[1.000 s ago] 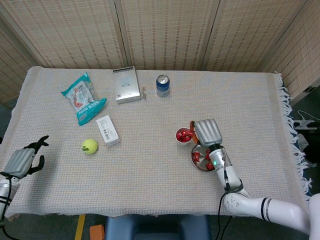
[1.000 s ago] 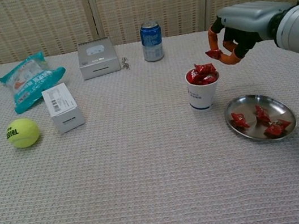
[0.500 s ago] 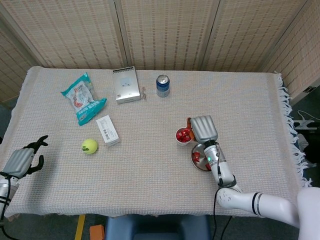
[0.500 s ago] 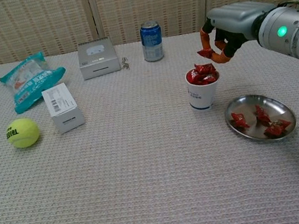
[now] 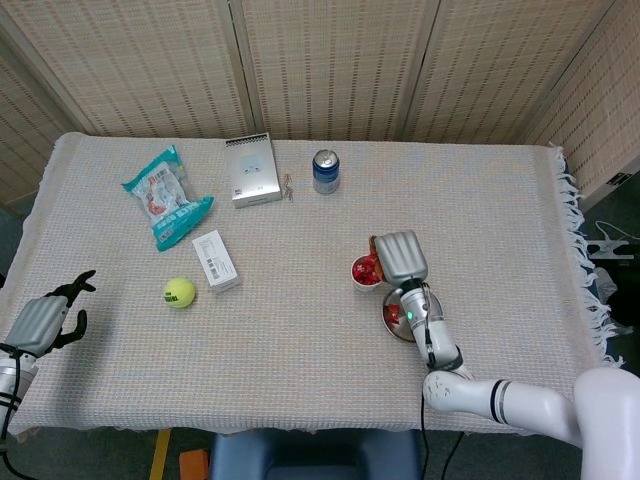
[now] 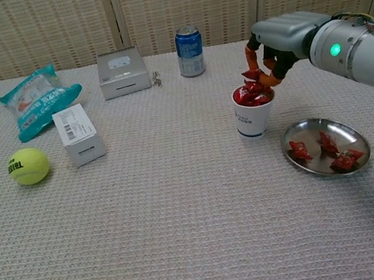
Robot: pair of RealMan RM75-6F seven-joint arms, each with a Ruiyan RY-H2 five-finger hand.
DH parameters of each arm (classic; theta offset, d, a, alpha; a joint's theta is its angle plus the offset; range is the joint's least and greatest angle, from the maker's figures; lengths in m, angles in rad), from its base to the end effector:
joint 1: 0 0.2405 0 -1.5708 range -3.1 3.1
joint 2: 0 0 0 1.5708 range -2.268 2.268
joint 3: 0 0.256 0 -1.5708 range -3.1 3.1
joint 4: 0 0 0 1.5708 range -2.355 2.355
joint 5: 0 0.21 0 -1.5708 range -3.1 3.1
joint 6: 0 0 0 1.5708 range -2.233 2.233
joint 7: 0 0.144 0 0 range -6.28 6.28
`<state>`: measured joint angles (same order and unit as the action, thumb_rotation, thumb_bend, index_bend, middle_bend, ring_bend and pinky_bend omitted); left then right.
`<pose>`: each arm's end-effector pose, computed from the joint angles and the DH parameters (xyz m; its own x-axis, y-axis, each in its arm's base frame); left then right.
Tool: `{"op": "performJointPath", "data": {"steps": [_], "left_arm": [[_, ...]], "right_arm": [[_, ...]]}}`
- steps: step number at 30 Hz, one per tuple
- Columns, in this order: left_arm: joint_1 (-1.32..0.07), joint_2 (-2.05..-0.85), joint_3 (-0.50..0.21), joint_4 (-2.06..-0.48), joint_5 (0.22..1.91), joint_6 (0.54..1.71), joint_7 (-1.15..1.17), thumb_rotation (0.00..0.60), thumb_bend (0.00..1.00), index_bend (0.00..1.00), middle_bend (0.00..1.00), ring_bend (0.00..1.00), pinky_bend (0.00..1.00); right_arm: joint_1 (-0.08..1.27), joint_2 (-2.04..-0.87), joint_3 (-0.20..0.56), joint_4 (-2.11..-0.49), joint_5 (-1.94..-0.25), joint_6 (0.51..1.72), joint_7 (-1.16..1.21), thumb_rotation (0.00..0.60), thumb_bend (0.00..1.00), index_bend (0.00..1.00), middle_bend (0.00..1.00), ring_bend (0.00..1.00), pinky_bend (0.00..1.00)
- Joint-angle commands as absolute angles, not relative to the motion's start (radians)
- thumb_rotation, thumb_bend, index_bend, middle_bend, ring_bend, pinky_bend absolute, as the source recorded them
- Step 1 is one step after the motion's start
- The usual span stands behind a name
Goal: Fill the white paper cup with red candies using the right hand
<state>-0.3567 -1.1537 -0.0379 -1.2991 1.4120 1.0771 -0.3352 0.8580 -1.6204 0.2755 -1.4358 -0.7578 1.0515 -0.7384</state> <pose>-0.3505 0.2748 0.1467 0.3385 0.2529 0.9063 0.9390 -0.0279 -0.3429 -0.1257 -0.3828 -0.0115 0.5718 -0.1754 0.8014 -0.8170 -0.2097 0.5371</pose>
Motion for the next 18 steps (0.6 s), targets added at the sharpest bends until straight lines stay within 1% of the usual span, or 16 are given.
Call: {"op": "performJointPath", "data": {"steps": [1, 5, 18], "left_arm": [[-0.357, -1.154, -0.037, -1.300, 1.413, 1.078, -0.335, 0.600, 0.68, 0.00, 0.22, 0.19, 0.33], [-0.357, -1.154, -0.038, -1.300, 1.413, 1.077, -0.334, 0.600, 0.68, 0.00, 0.22, 0.19, 0.33], [-0.356, -1.152, -0.038, -1.299, 1.414, 1.080, -0.341, 0.600, 0.68, 0.00, 0.22, 0.19, 0.33]], "right_arm": [[0.860, -1.621, 0.265, -1.434, -0.753, 1.058, -0.752, 0.600, 0.46, 0.57, 0.84, 0.85, 1.00], [0.864, -1.626, 0.252, -1.429, -0.745, 1.061, -0.767, 0.600, 0.46, 0.57, 0.84, 0.85, 1.00], [0.876, -1.639, 0.243, -1.420, -0.739, 1.051, -0.762, 0.600, 0.46, 0.57, 0.84, 0.85, 1.00]]}}
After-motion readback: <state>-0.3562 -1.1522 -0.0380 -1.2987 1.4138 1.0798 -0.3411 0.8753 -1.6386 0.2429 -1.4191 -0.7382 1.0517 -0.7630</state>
